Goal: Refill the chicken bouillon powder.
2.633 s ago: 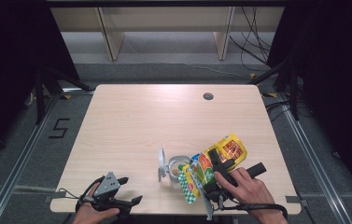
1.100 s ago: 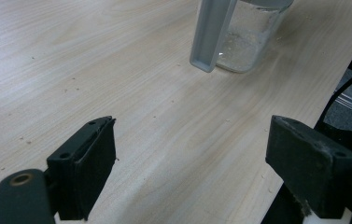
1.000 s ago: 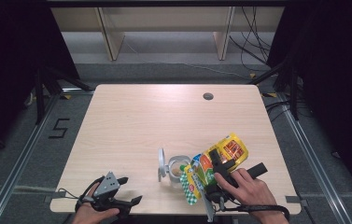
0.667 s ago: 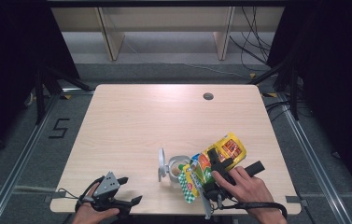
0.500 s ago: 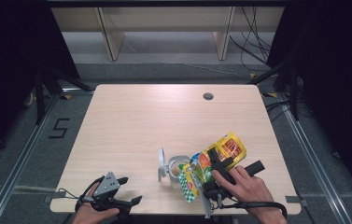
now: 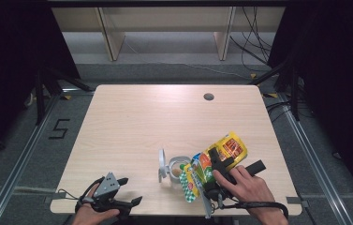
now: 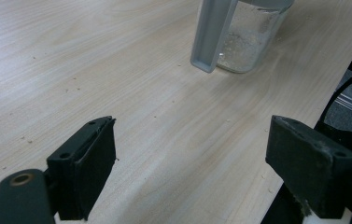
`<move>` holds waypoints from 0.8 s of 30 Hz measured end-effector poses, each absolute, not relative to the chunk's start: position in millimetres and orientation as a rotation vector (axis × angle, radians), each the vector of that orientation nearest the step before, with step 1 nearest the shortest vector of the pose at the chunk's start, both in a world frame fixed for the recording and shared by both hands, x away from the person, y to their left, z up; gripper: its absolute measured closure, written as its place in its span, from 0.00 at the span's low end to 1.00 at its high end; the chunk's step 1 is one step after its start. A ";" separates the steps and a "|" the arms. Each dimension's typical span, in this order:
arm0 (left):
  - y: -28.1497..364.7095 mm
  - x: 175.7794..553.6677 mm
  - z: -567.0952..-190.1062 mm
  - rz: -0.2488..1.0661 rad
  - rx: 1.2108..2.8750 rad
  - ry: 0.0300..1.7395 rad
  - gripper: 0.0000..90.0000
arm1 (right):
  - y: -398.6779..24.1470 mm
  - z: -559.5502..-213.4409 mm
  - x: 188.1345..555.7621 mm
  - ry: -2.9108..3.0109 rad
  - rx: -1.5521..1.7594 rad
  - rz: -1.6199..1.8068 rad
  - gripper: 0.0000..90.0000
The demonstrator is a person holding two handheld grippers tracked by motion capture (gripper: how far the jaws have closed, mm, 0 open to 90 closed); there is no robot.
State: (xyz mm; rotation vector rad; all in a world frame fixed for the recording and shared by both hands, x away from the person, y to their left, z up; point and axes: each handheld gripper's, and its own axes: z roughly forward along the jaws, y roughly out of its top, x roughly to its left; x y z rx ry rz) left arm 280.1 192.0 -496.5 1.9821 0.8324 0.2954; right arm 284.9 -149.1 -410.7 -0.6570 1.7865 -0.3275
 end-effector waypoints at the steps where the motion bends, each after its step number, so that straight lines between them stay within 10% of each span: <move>1: 192.2 280.0 -495.9 0.295 1.992 0.833 0.17 | -149.6 -411.2 284.8 1.775 -0.655 -0.324 0.61; 24: 192.2 280.2 -496.4 0.294 1.979 0.831 0.17 | -151.9 -408.7 283.4 1.783 -0.651 -0.326 0.61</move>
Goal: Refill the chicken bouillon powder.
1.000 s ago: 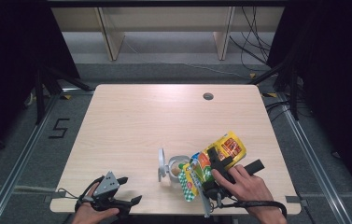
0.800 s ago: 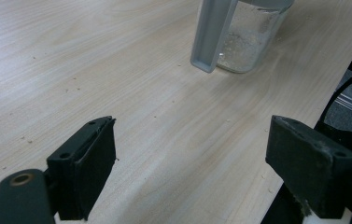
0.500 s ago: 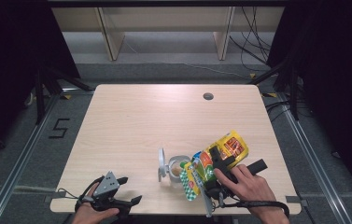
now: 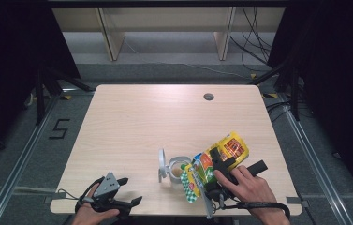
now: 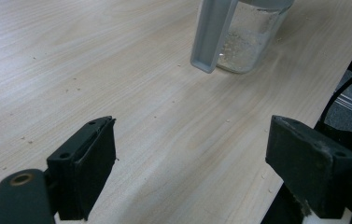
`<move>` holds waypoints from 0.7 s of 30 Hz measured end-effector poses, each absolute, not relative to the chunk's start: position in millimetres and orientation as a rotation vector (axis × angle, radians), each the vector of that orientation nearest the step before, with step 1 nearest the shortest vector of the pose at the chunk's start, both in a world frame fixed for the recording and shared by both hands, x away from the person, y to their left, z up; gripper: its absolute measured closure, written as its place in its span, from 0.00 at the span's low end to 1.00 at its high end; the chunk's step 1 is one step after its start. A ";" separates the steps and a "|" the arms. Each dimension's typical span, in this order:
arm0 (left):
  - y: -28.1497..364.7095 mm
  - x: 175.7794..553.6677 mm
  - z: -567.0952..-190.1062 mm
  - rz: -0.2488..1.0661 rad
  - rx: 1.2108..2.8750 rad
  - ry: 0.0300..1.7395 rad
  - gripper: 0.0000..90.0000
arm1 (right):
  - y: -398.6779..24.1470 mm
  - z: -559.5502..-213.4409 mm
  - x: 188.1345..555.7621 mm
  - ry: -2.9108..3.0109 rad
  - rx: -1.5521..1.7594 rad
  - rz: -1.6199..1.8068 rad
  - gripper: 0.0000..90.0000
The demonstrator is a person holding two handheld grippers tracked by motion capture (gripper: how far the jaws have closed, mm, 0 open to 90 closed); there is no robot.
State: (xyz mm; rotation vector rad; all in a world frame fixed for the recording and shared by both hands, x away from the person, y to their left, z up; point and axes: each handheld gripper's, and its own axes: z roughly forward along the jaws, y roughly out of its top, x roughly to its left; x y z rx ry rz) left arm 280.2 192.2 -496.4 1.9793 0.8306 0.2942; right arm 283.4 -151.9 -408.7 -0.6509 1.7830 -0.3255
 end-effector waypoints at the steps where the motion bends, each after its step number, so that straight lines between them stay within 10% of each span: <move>1: 193.8 281.3 -495.7 0.310 1.998 0.806 0.17 | -151.6 -408.4 283.4 1.782 -0.658 -0.328 0.61; 21: 193.9 280.2 -495.3 0.302 1.997 0.826 0.17 | -154.2 -407.9 282.6 1.795 -0.648 -0.334 0.61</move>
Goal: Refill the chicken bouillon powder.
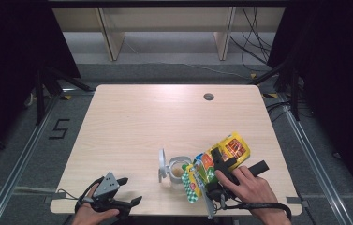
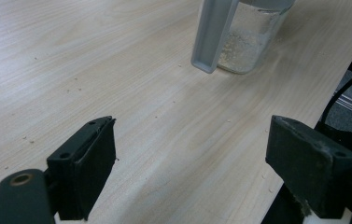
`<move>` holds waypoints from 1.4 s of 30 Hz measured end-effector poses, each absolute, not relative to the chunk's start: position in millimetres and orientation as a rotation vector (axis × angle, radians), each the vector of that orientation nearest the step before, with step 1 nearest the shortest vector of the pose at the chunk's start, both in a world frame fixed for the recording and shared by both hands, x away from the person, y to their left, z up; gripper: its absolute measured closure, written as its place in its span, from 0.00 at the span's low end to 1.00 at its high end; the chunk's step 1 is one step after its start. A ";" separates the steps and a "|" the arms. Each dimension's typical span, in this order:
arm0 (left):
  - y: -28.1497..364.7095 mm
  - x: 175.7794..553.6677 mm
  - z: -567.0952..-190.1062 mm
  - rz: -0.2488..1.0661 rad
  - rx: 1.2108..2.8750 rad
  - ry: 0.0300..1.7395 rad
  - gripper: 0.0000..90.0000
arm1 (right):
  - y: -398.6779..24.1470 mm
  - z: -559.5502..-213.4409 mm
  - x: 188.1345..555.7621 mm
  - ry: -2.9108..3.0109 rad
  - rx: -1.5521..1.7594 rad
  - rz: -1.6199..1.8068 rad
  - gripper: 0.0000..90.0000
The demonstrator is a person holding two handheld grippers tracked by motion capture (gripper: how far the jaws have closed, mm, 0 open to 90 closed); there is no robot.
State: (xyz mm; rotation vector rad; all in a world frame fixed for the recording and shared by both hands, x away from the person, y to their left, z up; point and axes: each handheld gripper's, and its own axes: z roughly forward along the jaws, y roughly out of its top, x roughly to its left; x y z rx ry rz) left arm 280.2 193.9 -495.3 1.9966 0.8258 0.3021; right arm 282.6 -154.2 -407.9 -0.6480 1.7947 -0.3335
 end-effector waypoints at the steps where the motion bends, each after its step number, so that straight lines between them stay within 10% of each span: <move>1: 193.9 280.2 -495.1 0.304 1.998 0.823 0.17 | -155.3 -409.8 283.1 1.800 -0.631 -0.316 0.61; 42: 196.0 281.7 -493.9 0.329 2.012 0.804 0.17 | -152.6 -409.4 282.5 1.791 -0.653 -0.317 0.61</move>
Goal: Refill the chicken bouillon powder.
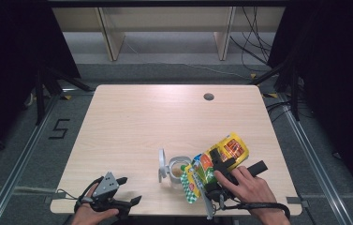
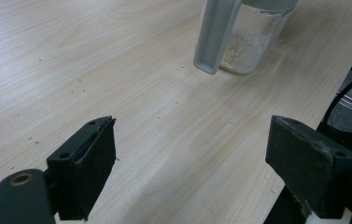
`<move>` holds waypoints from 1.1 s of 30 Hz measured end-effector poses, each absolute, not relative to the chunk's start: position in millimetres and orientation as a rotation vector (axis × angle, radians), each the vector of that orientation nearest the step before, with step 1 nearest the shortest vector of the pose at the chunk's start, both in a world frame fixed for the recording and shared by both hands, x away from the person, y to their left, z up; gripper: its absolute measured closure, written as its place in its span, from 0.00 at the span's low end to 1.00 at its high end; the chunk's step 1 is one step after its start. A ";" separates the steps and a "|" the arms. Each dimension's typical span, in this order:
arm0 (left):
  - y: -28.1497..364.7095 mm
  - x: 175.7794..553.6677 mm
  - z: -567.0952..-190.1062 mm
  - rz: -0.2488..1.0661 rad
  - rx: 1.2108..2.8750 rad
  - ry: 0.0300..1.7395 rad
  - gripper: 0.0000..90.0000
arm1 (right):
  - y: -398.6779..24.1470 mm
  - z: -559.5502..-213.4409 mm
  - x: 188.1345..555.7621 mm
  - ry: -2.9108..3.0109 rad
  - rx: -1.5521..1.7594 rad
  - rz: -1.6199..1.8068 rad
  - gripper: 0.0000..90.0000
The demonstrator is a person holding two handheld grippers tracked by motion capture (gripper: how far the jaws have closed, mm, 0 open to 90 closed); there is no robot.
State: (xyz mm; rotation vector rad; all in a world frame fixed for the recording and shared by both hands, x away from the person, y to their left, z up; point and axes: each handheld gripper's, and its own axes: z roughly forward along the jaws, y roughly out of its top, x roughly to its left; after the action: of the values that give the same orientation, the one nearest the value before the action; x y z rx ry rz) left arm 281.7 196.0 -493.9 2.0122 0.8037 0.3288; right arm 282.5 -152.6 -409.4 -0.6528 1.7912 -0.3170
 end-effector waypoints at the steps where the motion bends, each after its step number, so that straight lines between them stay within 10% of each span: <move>1: 196.0 281.7 -493.8 0.329 2.013 0.804 0.17 | -152.8 -409.3 282.5 1.792 -0.654 -0.317 0.61; 33: 195.6 281.1 -493.4 0.320 1.996 0.814 0.17 | -153.4 -410.0 282.1 1.780 -0.655 -0.338 0.61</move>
State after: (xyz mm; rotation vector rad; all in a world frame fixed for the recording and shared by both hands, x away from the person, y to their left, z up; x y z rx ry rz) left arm 281.1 195.6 -493.4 1.9959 0.8144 0.3195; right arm 282.1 -153.4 -410.0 -0.6552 1.7798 -0.3380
